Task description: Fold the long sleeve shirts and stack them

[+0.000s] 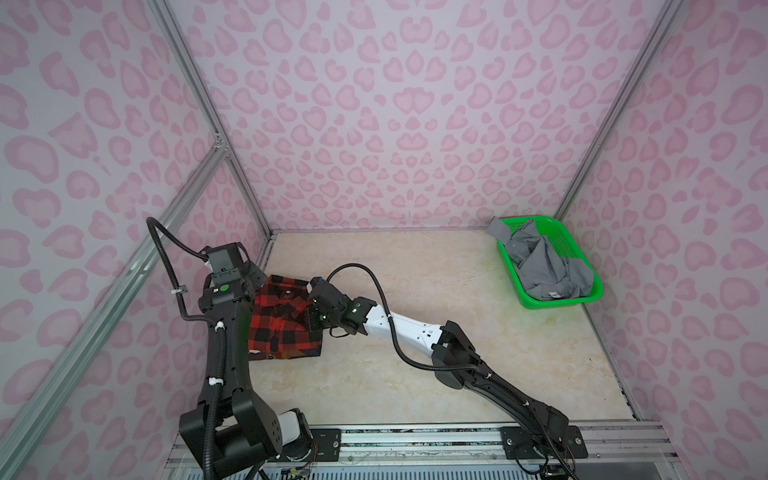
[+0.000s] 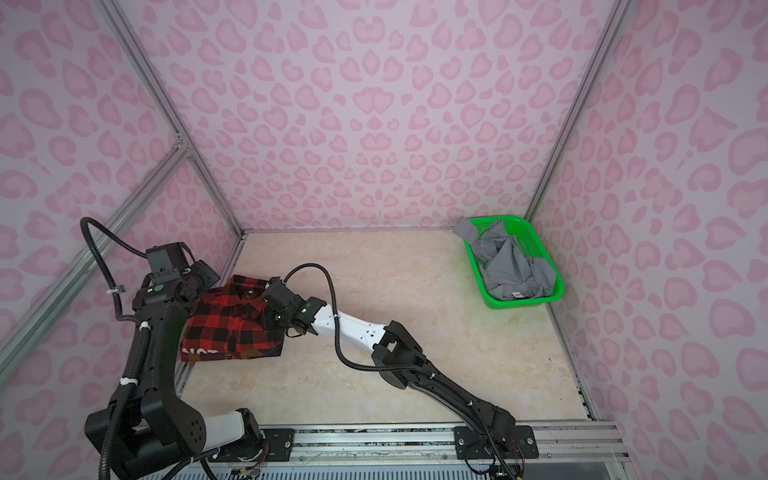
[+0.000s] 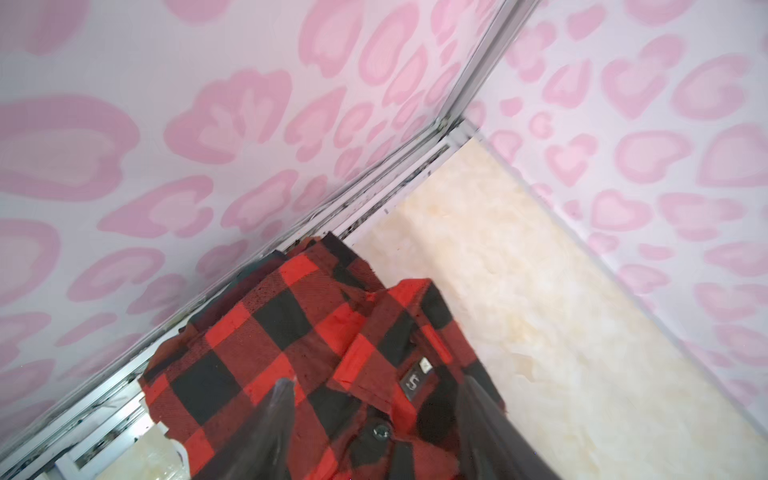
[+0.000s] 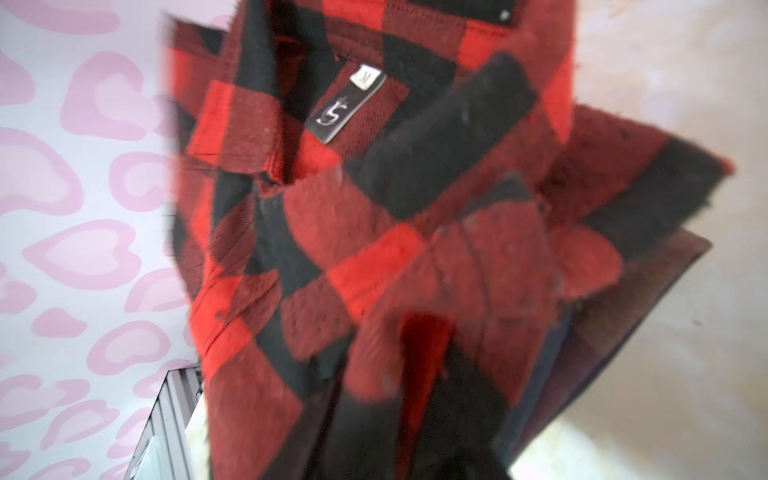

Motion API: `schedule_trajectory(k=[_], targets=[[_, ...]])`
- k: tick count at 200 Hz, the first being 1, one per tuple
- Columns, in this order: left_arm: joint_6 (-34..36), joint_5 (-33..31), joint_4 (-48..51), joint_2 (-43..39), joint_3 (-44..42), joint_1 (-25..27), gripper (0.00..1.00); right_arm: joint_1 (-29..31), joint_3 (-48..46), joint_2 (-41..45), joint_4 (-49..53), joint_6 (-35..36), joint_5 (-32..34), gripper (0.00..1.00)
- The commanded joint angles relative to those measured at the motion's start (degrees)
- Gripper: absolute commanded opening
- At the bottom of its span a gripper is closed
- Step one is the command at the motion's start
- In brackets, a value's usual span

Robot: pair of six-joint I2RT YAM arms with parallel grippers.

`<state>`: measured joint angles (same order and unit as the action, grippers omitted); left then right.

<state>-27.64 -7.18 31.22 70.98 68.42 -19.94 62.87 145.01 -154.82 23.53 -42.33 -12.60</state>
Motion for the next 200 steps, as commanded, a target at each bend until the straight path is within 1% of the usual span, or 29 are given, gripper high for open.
schedule_trajectory(k=[1,26,29,35,39,48,62,69,72,77,97,107,114,115,117,119,127,138,143,150,161,167,175,183,190,200], targets=[[-1.0,3.5,0.5,-5.1,-1.5,1.1,0.73,0.1,-1.7,2.9,-0.4,2.8,2.3,0.55],[-0.6,6.0,-1.5,-9.3,-6.3,2.4,0.74,-1.0,-7.1,8.9,0.5,5.4,4.6,0.61],[-0.5,6.1,-1.9,-9.9,-7.0,2.5,0.74,-1.0,-8.1,9.9,0.2,5.8,4.8,0.66],[0.0,6.6,-3.2,-11.4,-8.5,3.0,0.75,-1.2,-10.1,11.9,-0.5,6.9,5.3,0.73],[0.4,6.2,-4.0,-12.7,-9.6,3.4,0.75,-1.3,-11.0,13.0,-0.5,7.7,5.8,0.75],[0.7,4.3,-5.6,-15.8,-12.1,4.9,0.84,-1.8,-12.6,15.9,0.3,9.3,7.0,0.78],[0.3,5.3,-10.0,-20.8,-17.1,6.1,0.89,-2.0,-14.9,20.5,2.6,12.3,10.0,0.79],[-0.5,6.4,-11.5,-23.1,-19.0,6.5,0.99,-2.0,-16.6,23.2,3.8,13.9,12.2,0.80],[-0.6,6.9,-12.1,-24.1,-19.9,6.7,0.98,-2.0,-17.7,25.3,4.1,14.6,13.0,0.80],[-0.7,7.5,-12.9,-25.7,-21.2,7.2,0.97,-2.0,-19.3,27.9,4.3,16.0,14.4,0.80],[-1.3,11.6,-12.9,-31.9,-25.5,8.4,0.97,-1.8,-29.7,38.9,3.7,20.0,22.1,0.81],[-0.6,11.3,-12.7,-35.0,-27.8,9.7,0.97,-1.6,-36.3,45.2,2.5,21.4,27.8,0.81],[-0.6,10.1,-12.9,-37.1,-29.9,10.7,0.97,-1.7,-41.8,50.6,0.9,21.5,31.5,0.85],[-0.4,10.1,-13.0,-37.4,-30.2,10.9,0.97,-1.8,-42.6,51.4,0.6,21.6,31.8,0.87],[-0.1,10.2,-13.3,-37.9,-30.9,11.1,0.97,-1.8,-44.4,52.9,-0.1,21.9,32.6,0.95],[0.4,10.4,-13.6,-38.3,-31.5,11.4,0.97,-1.9,-46.2,54.1,-0.6,22.3,33.2,0.98],[3.4,10.2,-13.9,-38.7,-33.4,13.2,0.97,-2.4,-53.7,60.6,-4.0,23.8,34.9,0.99],[6.4,7.7,-14.6,-38.2,-36.2,15.7,0.97,-3.9,-65.4,69.6,-8.5,25.1,37.5,0.99],[7.5,6.9,-15.5,-38.5,-37.6,16.7,0.97,-5.0,-69.9,73.5,-9.6,25.3,39.0,0.99],[7.5,4.0,-17.3,-39.4,-39.8,17.8,0.97,-7.1,-75.5,78.3,-10.0,25.1,40.3,0.99],[8.5,2.6,-20.5,-40.2,-42.4,18.7,0.97,-11.8,-82.1,85.5,-8.5,23.7,40.1,0.99],[9.0,1.7,-21.4,-39.5,-42.7,19.1,0.97,-14.7,-85.4,88.4,-7.4,23.0,39.6,0.99],[8.5,-1.5,-22.1,-37.6,-42.8,19.5,0.97,-18.5,-90.9,93.0,-7.2,22.7,39.8,0.99],[8.2,-3.2,-25.0,-35.6,-43.8,19.8,0.97,-22.5,-96.2,96.9,-8.1,22.6,40.2,0.99],[6.7,-3.9,-27.9,-33.8,-44.7,19.9,0.97,-25.6,-100.5,100.1,-9.5,23.5,38.9,0.99],[6.3,-5.7,-32.7,-31.6,-45.9,20.5,0.97,-29.2,-105.5,104.2,-12.4,27.3,36.9,0.99]])
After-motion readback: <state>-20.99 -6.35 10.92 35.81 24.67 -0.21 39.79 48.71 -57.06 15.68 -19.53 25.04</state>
